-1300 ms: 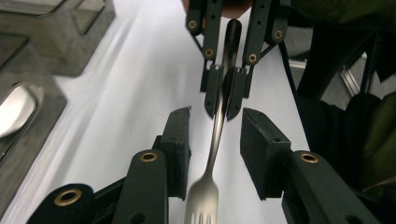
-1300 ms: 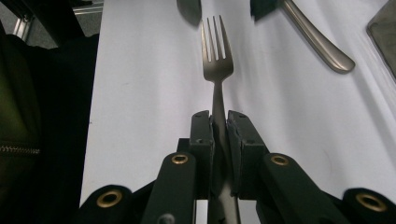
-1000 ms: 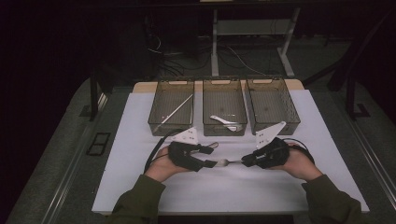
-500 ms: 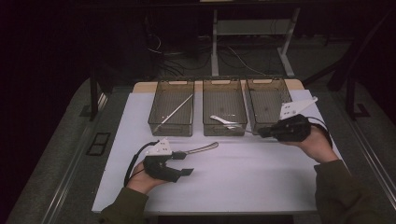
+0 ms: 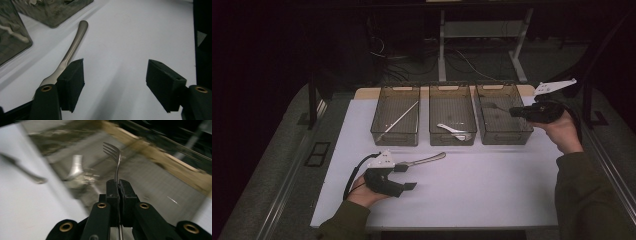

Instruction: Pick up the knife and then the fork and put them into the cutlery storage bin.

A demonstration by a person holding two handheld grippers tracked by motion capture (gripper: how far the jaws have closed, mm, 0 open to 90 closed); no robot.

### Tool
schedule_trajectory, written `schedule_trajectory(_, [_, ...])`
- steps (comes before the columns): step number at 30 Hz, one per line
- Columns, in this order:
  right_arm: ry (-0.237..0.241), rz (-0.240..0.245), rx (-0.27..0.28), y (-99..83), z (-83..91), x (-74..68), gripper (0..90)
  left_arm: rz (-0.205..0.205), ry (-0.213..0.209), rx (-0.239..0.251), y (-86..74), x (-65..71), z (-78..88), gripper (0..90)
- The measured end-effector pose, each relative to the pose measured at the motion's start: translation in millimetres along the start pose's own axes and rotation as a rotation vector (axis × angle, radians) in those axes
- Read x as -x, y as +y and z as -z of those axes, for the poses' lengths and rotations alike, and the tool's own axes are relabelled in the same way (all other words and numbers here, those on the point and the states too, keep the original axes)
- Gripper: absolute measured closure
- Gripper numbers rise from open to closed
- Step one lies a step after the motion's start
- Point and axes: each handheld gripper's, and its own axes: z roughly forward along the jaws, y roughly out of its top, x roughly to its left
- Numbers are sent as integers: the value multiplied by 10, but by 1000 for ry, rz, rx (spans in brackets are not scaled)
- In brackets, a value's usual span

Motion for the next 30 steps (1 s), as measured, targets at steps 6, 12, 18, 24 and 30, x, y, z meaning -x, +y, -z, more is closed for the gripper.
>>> schedule_trajectory(6, [-148, -90, -55, -112, -205, 246, 868, 5, 10, -21, -12, -22, -39, 242])
schedule_trajectory(12, [-187, -130, -161, -154, -556, 286, 857, -5, 37, -19, 13, -66, -26, 248])
schedule_trajectory(18, [-161, -156, -138, -199, -598, 285, 669, -4, 82, -6, 66, -194, -28, 318])
schedule_trajectory(24, [-109, -178, -59, -192, -424, 198, 435, -23, 96, -18, 159, -333, -85, 481])
schedule_trajectory(30, [-68, -151, -11, -247, -242, 19, 329, -40, 75, -47, 251, -442, -246, 536])
